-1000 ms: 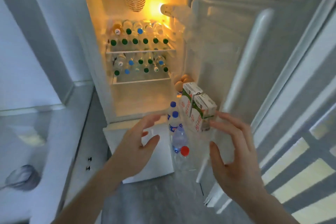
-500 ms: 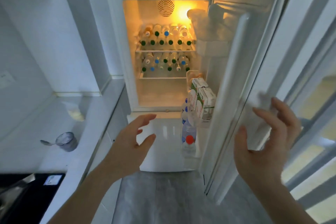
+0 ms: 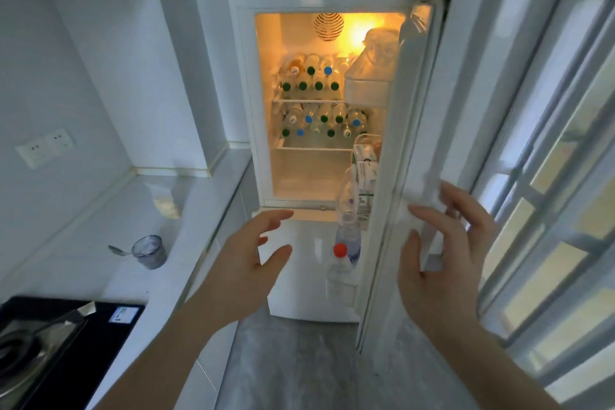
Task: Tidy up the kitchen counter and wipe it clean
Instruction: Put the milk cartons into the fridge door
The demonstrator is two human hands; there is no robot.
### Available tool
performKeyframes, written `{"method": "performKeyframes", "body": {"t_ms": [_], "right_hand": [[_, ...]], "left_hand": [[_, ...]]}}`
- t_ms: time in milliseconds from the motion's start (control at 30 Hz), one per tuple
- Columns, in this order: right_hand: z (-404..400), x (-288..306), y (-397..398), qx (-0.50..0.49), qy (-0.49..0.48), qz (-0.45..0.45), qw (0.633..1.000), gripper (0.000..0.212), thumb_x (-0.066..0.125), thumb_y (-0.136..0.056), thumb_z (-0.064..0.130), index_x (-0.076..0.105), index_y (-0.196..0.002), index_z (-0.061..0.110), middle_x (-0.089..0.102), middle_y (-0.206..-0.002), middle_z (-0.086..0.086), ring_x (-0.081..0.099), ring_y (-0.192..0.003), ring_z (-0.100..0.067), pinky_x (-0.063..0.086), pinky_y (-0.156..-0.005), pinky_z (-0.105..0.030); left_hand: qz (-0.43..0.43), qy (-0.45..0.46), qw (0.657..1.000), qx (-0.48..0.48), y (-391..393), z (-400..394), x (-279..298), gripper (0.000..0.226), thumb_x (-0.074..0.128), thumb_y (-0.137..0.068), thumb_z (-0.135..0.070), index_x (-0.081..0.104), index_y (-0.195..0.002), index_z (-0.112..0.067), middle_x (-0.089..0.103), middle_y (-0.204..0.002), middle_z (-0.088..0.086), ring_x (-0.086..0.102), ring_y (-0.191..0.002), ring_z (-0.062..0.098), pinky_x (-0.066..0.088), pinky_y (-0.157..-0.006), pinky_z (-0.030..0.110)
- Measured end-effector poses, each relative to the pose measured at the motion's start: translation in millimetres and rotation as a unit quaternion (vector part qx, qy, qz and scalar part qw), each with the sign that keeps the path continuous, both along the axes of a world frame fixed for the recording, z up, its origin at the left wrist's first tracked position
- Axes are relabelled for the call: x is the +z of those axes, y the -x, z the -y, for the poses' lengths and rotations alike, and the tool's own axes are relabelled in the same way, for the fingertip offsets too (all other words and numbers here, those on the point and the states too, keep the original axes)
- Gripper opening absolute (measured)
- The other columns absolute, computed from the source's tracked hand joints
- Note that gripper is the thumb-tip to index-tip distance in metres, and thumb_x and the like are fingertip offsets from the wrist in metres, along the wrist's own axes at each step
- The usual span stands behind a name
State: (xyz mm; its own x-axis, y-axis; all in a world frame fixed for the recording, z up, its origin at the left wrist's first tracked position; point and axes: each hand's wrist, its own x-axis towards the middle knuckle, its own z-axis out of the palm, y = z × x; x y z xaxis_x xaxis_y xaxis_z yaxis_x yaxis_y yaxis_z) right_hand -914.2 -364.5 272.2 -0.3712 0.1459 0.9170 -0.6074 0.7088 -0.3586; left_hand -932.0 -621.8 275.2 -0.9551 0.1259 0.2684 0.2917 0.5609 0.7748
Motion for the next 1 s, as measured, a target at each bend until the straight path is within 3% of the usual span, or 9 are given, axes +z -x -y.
{"method": "performKeyframes", "body": {"t_ms": [133,200,267,433,767,900,1000], "right_hand": [[20,7,11,0.045,0.009,0.009,0.999,0.046,0.064,-0.079,-0.020,0.061,-0.116,0.007,0.041,-0.138,-0.013,0.041,-0.137,-0.016,0.040,-0.113,-0.036],[29,9,18,0.077,0.029,0.027,0.996,0.048,0.065,-0.081,-0.018,0.058,-0.119,0.011,0.041,-0.138,-0.006,0.046,-0.133,-0.016,0.045,-0.108,-0.041],[39,10,27,0.118,0.049,0.050,0.991,0.050,0.066,-0.083,-0.018,0.057,-0.122,0.012,0.042,-0.140,-0.003,0.052,-0.130,-0.020,0.052,-0.101,-0.047],[70,5,58,0.167,0.052,0.116,0.978,0.053,0.067,-0.088,-0.009,0.053,-0.129,0.021,0.044,-0.146,0.006,0.050,-0.134,-0.018,0.050,-0.105,-0.028],[104,1,124,0.147,0.080,0.160,0.973,0.052,0.067,-0.088,-0.009,0.055,-0.132,0.015,0.049,-0.144,0.004,0.049,-0.135,-0.019,0.048,-0.106,-0.037],[111,7,149,0.129,0.098,0.171,0.972,0.054,0.067,-0.087,-0.008,0.055,-0.132,0.019,0.049,-0.143,0.007,0.050,-0.134,-0.017,0.047,-0.106,-0.034],[113,8,163,0.110,0.102,0.178,0.973,0.056,0.068,-0.087,-0.007,0.054,-0.134,0.020,0.048,-0.143,0.008,0.049,-0.135,-0.016,0.046,-0.107,-0.032]], "left_hand": [[0.003,0.003,1.000,0.013,5,14,-1,0.046,0.065,-0.098,-0.026,0.053,-0.138,-0.046,0.058,-0.136,-0.025,0.053,-0.130,0.000,0.046,-0.113,0.036],[0.005,0.010,1.000,0.019,8,23,-2,0.046,0.064,-0.097,-0.032,0.051,-0.138,-0.049,0.058,-0.136,-0.025,0.054,-0.130,0.004,0.049,-0.111,0.040],[-0.001,0.009,1.000,0.020,11,29,-2,0.045,0.065,-0.098,-0.029,0.053,-0.137,-0.048,0.058,-0.135,-0.027,0.054,-0.130,0.000,0.049,-0.111,0.037],[-0.001,-0.007,1.000,0.021,32,44,0,0.044,0.066,-0.098,-0.023,0.056,-0.135,-0.042,0.060,-0.130,-0.028,0.055,-0.124,-0.005,0.049,-0.109,0.032],[0.004,-0.030,0.999,-0.014,113,68,15,0.053,0.067,-0.097,-0.034,0.045,-0.144,-0.044,0.057,-0.130,-0.032,0.056,-0.118,-0.007,0.048,-0.098,0.016],[0.013,-0.076,0.997,0.015,153,84,20,0.050,0.066,-0.098,-0.033,0.047,-0.145,-0.035,0.064,-0.127,-0.021,0.064,-0.111,0.003,0.056,-0.094,0.022],[-0.011,-0.089,0.995,0.047,186,98,20,0.039,0.065,-0.099,-0.030,0.055,-0.137,-0.032,0.066,-0.118,-0.024,0.065,-0.101,-0.008,0.054,-0.084,0.011]]}}
